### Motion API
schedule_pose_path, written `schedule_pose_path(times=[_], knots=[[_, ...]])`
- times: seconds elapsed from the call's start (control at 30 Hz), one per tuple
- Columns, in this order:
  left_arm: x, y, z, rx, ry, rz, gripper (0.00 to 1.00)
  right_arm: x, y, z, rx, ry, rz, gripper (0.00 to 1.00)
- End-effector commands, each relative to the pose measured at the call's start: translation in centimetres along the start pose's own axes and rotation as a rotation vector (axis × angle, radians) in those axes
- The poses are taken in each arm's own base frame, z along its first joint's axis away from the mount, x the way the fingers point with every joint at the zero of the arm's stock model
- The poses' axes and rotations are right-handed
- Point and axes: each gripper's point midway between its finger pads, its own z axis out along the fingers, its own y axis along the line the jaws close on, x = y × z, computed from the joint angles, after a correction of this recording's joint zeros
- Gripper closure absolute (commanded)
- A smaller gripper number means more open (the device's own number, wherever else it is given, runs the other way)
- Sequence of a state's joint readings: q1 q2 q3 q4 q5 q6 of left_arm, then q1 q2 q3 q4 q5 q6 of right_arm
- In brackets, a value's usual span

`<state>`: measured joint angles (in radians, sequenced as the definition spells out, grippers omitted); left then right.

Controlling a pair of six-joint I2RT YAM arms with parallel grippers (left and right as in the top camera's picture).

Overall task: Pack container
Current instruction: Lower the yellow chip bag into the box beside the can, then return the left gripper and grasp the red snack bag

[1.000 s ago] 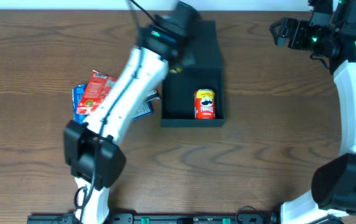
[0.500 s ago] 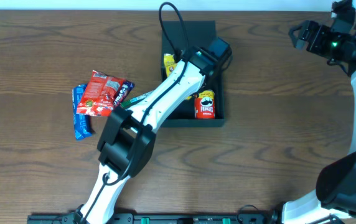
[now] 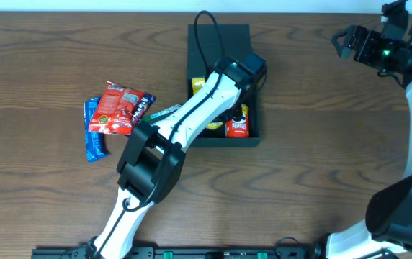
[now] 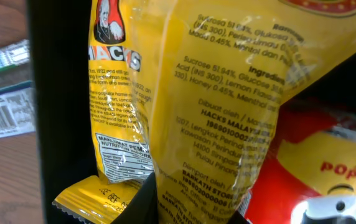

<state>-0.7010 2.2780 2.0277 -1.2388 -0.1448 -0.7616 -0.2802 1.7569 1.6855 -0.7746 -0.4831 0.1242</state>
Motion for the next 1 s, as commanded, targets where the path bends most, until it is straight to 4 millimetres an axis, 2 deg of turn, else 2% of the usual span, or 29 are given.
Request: schedule_pose_path(times=[0.0, 0.07, 0.1, 0.13, 0.17, 0.3, 0.47, 0.53, 0.6, 0.63, 0.67, 0.77, 0.9, 0.93, 0.97], knots=[[0.4, -0.4, 0.2, 0.014, 0.026, 0.022, 0.94, -0.3, 0.6, -0.8, -0.018, -0.015, -0.023, 0.01], [0.7, -0.6, 0.2, 0.023, 0.041, 0.022, 0.94, -0.3, 0.6, -0.8, -0.018, -0.015, -0.022, 0.01], [0.7, -0.5, 0.2, 0.021, 0.042, 0.025, 0.83, -0.3, 0.6, -0.8, -0.018, -0.015, -0.022, 0.01], [0.7, -0.4, 0.2, 0.020, 0.044, 0.025, 0.54, -0.3, 0.6, -0.8, -0.018, -0.015, -0.023, 0.01], [0.8, -0.3, 0.2, 0.017, 0.046, 0.025, 0.19, -0.3, 0.5, -0.8, -0.018, -0.015, -0.022, 0.01], [0.8, -0.2, 0.2, 0.016, 0.048, 0.055, 0.15, -0.3, 0.5, -0.8, -0.018, -0.015, -0.022, 0.01], [-0.3, 0.1, -1.2, 0.017, -0.011, 0.064, 0.18, -0.3, 0.6, -0.8, -0.018, -0.015, -0.023, 0.01], [-1.6, 0.6, -2.7, 0.007, -0.086, 0.083, 0.26, -0.3, 0.6, -0.8, -0.018, -0.016, -0.023, 0.01], [-2.5, 1.0, -3.7, -0.002, -0.137, 0.100, 0.64, -0.4, 0.6, -0.8, -0.018, -0.017, -0.023, 0.01], [-2.7, 1.1, -4.0, -0.004, -0.153, 0.109, 0.87, -0.4, 0.6, -0.8, -0.018, -0.017, -0.024, 0.01], [-3.0, 1.2, -4.3, -0.008, -0.169, 0.114, 0.94, -0.4, 0.6, -0.8, -0.018, -0.018, -0.024, 0.01], [-3.9, 1.9, -5.3, -0.015, -0.211, 0.097, 0.94, -0.3, 0.6, -0.8, -0.018, -0.016, -0.023, 0.01], [-6.5, 4.8, -7.7, -0.014, -0.290, 0.015, 0.94, -0.5, 0.6, -0.8, -0.018, -0.021, -0.037, 0.01], [-7.1, 5.8, -8.2, -0.010, -0.299, -0.011, 0.89, -0.5, 0.6, -0.8, -0.018, -0.024, -0.039, 0.01], [-7.8, 7.1, -8.7, -0.008, -0.308, -0.042, 0.78, -0.7, 0.6, -0.8, -0.019, -0.030, -0.042, 0.01]])
